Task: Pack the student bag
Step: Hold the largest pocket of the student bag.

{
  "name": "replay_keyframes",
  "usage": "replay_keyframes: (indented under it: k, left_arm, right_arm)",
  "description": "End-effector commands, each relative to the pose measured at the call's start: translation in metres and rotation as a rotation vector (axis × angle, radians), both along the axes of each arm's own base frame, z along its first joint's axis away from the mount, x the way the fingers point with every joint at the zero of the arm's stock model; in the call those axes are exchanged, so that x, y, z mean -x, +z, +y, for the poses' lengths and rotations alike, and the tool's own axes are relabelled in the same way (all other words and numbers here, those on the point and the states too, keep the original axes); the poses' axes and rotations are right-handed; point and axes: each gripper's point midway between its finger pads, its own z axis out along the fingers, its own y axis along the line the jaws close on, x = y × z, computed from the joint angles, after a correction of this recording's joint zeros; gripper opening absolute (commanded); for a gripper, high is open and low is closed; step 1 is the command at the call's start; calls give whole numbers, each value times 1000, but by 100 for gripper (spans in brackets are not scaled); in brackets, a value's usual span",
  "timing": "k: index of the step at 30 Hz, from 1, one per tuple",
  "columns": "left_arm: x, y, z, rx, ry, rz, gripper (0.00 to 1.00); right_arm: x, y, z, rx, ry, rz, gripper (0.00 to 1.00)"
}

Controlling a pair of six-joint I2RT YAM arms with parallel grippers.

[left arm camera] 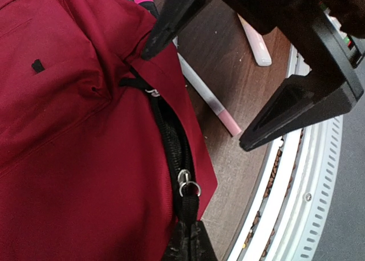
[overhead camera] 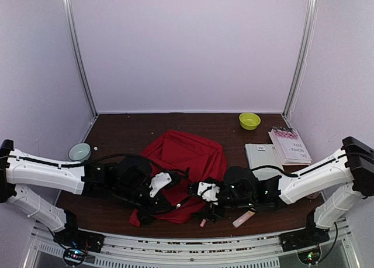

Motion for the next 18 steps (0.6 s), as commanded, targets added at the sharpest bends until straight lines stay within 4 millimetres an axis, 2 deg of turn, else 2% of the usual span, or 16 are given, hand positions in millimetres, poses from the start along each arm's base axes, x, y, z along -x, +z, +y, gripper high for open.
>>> replay_keyframes:
  k: [1,5,11,13,18]
  left_arm:
    - [-2,13,-3,88,27,-18,0]
    - [-1,12,0,95,36,-17,0]
    - [-1,18,2,113,42,-27,0]
    - [-2,21,4,127,50,-36,0]
    - [-5,31,11,158,81,-61,0]
  right_arm:
    - [-10,15,29,-100,-5,-33,89]
    - [-22,12,37,-146,-61,-41,79]
    - [-17,2,40,-144,-43,-13,59]
    - [-17,0,37,-143,-50,-12,47]
    - [-14,-7,33,-124,-45,-4,8]
